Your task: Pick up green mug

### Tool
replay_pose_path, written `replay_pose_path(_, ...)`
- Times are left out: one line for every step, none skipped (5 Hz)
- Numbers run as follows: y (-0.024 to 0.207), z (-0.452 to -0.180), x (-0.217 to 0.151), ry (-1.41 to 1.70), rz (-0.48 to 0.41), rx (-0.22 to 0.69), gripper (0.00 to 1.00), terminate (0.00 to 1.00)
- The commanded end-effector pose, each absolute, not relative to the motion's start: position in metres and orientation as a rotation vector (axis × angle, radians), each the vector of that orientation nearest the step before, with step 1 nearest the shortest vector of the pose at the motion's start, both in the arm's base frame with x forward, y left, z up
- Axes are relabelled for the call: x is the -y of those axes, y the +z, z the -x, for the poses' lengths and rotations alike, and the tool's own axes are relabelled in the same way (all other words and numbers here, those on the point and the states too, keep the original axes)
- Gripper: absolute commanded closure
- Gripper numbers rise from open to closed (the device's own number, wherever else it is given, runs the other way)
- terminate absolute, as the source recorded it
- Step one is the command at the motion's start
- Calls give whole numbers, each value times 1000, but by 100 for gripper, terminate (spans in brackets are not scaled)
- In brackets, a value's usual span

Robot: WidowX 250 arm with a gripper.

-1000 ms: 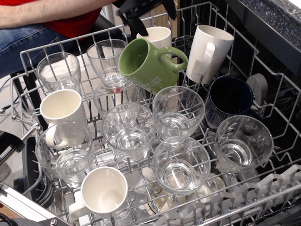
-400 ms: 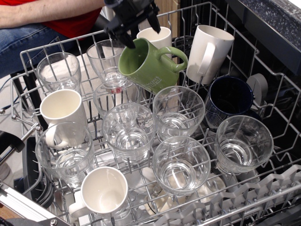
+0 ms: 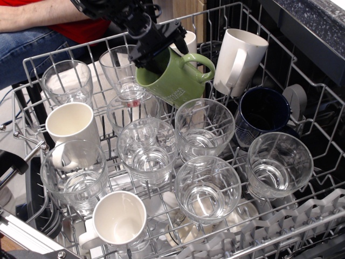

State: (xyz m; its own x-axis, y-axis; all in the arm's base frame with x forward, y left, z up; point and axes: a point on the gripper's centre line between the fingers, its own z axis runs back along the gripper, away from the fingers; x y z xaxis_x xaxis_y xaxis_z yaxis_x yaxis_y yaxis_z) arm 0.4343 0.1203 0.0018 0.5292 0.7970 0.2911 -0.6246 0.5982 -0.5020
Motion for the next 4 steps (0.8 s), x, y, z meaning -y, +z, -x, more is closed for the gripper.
replay_pose_path(16, -438, -113, 856, 348, 563, 0, 0)
replay_pose_path(21, -440, -103, 884, 351, 545, 100, 0)
replay_pose_path(24, -442, -90, 915, 347, 551, 100, 0)
replay_pose_path(29, -447, -75, 947, 338, 553, 100, 0)
